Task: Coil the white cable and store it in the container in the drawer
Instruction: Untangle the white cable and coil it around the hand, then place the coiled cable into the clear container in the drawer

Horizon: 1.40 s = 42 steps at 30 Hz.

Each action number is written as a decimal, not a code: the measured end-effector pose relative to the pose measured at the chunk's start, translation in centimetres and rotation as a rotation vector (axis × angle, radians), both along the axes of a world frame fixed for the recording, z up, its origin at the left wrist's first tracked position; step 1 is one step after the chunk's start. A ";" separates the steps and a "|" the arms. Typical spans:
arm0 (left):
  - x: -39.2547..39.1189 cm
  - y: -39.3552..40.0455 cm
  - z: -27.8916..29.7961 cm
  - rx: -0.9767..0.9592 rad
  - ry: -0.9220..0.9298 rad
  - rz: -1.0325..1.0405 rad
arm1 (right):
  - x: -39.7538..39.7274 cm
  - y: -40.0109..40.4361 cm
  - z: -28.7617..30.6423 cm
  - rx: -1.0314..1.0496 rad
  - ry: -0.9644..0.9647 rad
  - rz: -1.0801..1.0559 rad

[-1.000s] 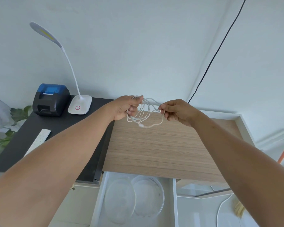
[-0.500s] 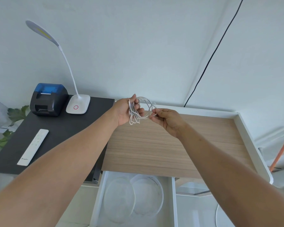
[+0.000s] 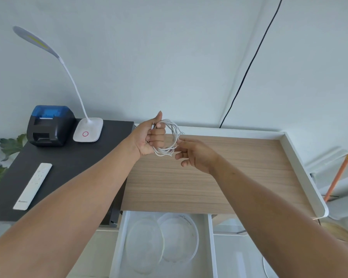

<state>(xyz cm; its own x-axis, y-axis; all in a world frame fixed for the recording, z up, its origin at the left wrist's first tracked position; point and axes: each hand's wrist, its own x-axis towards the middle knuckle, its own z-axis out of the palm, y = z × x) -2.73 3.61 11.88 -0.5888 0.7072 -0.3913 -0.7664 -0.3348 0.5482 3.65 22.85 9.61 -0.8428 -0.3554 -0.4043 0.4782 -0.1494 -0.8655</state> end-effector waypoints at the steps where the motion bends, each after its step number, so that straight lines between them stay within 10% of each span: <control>1: 0.0 0.0 -0.1 -0.007 -0.003 -0.006 | 0.0 0.1 0.0 -0.040 -0.012 0.013; 9: -0.1 0.1 -1.2 -0.336 -0.073 0.187 | -0.8 -0.1 0.2 -0.134 -0.035 -0.013; 15: 0.3 0.6 -2.4 -0.594 -0.019 0.215 | -1.1 -0.7 -0.5 0.181 0.076 -0.028; 33: 8.7 3.2 -8.7 -0.608 0.152 0.122 | 6.4 1.3 -6.3 0.334 -0.202 -0.433; 42: 17.4 3.6 -12.8 -1.075 0.387 0.177 | 9.5 2.3 -8.6 0.716 -0.121 0.112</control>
<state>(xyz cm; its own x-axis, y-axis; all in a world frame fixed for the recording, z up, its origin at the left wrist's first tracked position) 14.62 7.23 -0.87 -0.8584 0.0140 -0.5128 -0.4740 0.3609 0.8032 13.13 25.15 1.02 -0.7514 -0.0505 -0.6579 0.5562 0.4880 -0.6727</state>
